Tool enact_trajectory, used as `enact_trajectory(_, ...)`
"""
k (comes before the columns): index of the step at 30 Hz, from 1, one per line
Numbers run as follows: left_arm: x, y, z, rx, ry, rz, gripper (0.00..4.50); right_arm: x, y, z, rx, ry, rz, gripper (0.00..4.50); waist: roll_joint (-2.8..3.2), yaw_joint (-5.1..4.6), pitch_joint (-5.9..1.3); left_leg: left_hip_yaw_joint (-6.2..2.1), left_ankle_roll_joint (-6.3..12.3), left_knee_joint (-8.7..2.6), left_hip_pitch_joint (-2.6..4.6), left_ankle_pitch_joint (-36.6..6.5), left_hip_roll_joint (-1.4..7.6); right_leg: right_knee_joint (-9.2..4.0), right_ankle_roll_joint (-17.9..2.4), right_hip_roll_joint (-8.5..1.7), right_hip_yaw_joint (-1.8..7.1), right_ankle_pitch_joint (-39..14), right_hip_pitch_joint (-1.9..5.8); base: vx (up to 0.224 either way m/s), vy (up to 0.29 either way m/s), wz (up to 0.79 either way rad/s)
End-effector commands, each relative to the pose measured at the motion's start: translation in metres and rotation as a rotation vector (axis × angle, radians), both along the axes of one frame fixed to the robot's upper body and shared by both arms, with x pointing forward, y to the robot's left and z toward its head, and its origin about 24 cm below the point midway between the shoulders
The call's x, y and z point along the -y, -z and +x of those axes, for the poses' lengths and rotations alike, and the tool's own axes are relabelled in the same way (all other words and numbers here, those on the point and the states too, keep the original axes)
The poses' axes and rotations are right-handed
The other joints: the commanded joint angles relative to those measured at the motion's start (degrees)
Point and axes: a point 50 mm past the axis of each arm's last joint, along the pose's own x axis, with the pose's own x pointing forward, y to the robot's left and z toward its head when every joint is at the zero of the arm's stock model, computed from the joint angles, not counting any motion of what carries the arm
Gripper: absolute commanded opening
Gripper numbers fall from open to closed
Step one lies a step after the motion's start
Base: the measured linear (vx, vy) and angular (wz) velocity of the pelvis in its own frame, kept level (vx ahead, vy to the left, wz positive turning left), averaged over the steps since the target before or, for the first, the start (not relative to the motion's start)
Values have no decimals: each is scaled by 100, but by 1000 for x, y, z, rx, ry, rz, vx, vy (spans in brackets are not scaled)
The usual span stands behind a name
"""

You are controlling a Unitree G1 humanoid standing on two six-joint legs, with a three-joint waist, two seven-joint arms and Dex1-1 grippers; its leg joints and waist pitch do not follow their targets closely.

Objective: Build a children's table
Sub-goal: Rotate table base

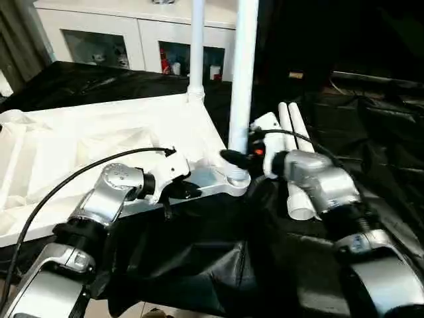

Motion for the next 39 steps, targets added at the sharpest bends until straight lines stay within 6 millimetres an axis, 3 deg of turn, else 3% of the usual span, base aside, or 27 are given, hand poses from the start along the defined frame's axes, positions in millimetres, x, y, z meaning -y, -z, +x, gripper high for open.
enact_trajectory(1,3,-3,3,19,-11,-36,0,2,2,-4,-16,-13,-24,192,48,25,-420,-102,77,-396,64,-878,311,-476,-1089,-539,349,-1282,331,0,0,0)
enact_trajectory(18,2,-4,5,30,1,-25,0,-1,7,3,-41,75,87,191,59,27,-455,-114,-21,-400,61,-986,322,-478,-1144,-560,345,-1357,334,0,0,0)
enact_trajectory(22,0,-4,5,37,-10,-28,0,8,20,-3,-98,120,167,191,61,43,-462,-106,10,-393,60,-919,322,-469,-1158,-567,354,-1227,335,0,0,0)
enact_trajectory(24,-1,-4,5,40,-14,-28,0,11,25,-6,-111,133,181,191,92,56,-466,-110,12,-393,53,-888,323,-455,-1188,-565,350,-1101,338,0,0,0)
enact_trajectory(26,-2,-4,5,43,-16,-28,0,12,29,-8,-118,140,190,191,78,71,-478,-108,38,-392,50,-847,321,-445,-1197,-565,346,-1014,347,0,0,0)
enact_trajectory(27,-2,-5,6,47,-22,-30,0,15,38,-14,-137,157,205,191,113,78,-474,-110,25,-395,58,-880,318,-450,-1212,-560,341,-1045,338,0,0,0)
enact_trajectory(30,-2,-6,8,54,-26,-29,0,18,50,-22,-162,185,215,191,105,122,-481,-103,53,-393,59,-877,317,-458,-1178,-566,345,-1032,341,0,0,0)
enact_trajectory(38,-2,-10,13,79,-37,-29,0,20,61,-30,-171,286,313,191,135,149,-478,-117,0,-418,67,-1027,323,-499,-1063,-574,338,-1398,321,0,0,0)
enact_trajectory(39,-1,-10,13,79,-37,-30,0,20,63,-31,-170,302,325,191,191,142,-475,-115,-24,-422,78,-1103,322,-522,-1048,-559,341,-1402,302,0,0,0)
